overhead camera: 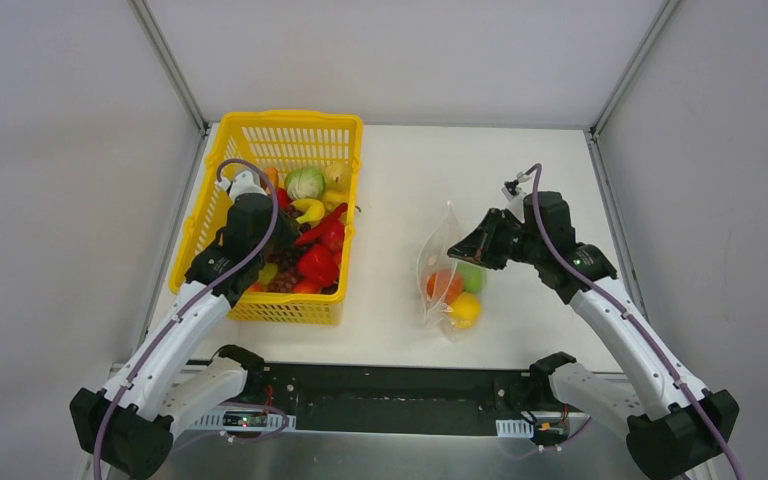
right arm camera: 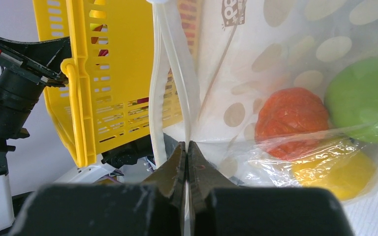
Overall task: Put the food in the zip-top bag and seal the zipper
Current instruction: Pick up the fake fruit from the bin.
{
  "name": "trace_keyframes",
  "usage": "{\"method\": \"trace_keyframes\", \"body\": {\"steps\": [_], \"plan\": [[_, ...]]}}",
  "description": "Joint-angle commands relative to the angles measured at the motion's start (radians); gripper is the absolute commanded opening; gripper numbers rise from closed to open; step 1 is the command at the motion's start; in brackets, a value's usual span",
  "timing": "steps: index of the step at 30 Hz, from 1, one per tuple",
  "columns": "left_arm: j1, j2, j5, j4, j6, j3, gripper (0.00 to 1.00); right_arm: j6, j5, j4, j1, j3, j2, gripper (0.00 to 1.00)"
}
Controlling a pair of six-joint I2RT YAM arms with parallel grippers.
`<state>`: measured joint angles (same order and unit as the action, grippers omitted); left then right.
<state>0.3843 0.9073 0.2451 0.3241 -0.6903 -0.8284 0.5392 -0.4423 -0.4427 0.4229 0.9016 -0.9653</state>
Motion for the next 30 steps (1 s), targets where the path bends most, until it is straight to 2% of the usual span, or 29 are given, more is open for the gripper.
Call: {"method": "trace_keyframes", "body": {"steps": [1,5,10,30], "plan": [[-0.006,-0.039,0.031,0.041,0.045,0.003,0.00,0.008,-0.013,0.027,-0.002,-0.003,0.029,0.00],[-0.007,-0.102,0.004,0.030,0.071,-0.005,0.00,0.007,-0.013,0.024,-0.002,0.004,0.028,0.00],[-0.007,-0.156,-0.063,0.065,0.132,-0.088,0.00,0.004,-0.019,0.024,-0.002,0.013,0.019,0.00],[-0.006,-0.177,-0.386,0.149,0.256,-0.255,0.00,0.002,-0.035,0.021,-0.002,0.016,0.036,0.00]]}}
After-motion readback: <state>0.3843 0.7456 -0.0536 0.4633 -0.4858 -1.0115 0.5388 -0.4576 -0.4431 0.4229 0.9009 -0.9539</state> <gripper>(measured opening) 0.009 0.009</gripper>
